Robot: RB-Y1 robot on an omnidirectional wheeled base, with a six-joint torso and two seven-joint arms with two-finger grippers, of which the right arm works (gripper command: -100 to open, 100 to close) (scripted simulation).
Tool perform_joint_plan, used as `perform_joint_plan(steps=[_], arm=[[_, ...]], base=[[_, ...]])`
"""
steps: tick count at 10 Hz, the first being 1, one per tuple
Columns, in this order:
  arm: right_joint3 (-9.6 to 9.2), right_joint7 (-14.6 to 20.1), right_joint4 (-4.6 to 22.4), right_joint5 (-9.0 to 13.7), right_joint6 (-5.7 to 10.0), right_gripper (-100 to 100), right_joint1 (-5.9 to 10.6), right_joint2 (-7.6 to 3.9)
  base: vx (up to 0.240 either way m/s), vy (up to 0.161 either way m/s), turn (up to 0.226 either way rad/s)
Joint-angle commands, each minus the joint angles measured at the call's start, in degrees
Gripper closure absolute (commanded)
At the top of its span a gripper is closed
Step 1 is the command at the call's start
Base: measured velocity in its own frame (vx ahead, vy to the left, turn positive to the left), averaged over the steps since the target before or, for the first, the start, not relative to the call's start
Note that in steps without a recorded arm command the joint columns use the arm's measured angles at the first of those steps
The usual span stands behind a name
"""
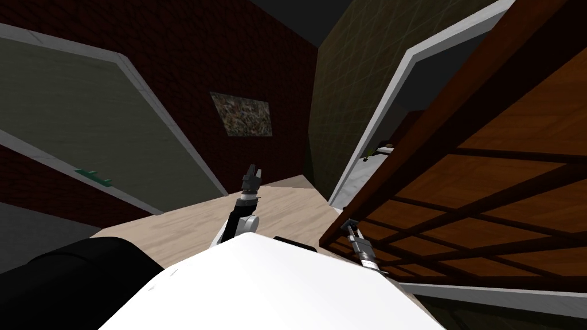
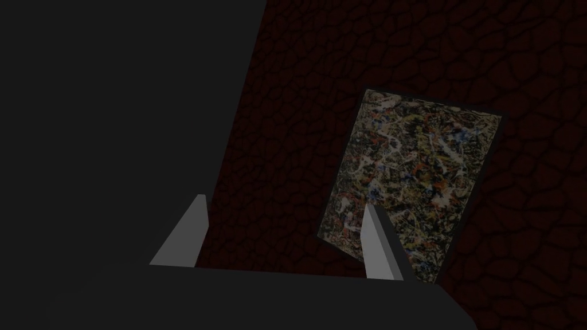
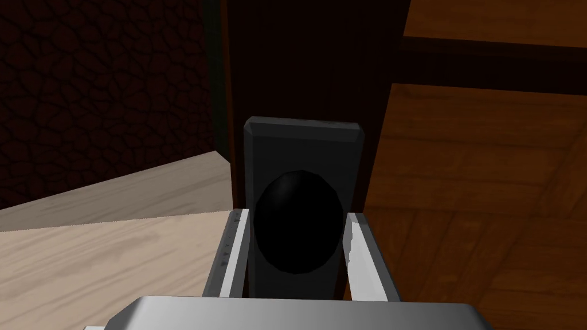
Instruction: Pull the door open
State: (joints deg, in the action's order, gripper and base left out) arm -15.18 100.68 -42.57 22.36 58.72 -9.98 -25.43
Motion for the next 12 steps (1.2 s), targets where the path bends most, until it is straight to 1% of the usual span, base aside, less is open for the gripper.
perform_joint_plan(steps=[1, 3, 4, 5, 10, 11, 12], arm=[[-0.05, 0.0, 0.0, 0.0, 0.12, 100, -0.11, 0.06], [-0.05, 0.0, 0.0, 0.0, 0.12, 100, -0.11, 0.06], [-0.78, 0.9, 0.5, -0.5, 1.09, 100, -0.55, -0.51], [-0.98, 1.1, 0.6, -0.7, 1.46, 100, -0.67, -0.69], [-3.27, 4.1, 2.0, -2.4, 5.66, 100, -2.01, -2.78], [-3.58, 4.5, 2.2, -2.6, 6.24, 100, -2.19, -3.07], [-3.45, 4.3, 2.7, -2.5, 5.79, 100, -1.75, -2.81]], base=[[-0.021, 0.001, -0.002], [-0.006, 0.001, -0.002], [-0.115, -0.052, 0.112], [-0.155, -0.06, 0.118], [-0.203, -0.046, 0.103], [-0.205, -0.042, 0.071], [-0.084, -0.02, 0.017]])
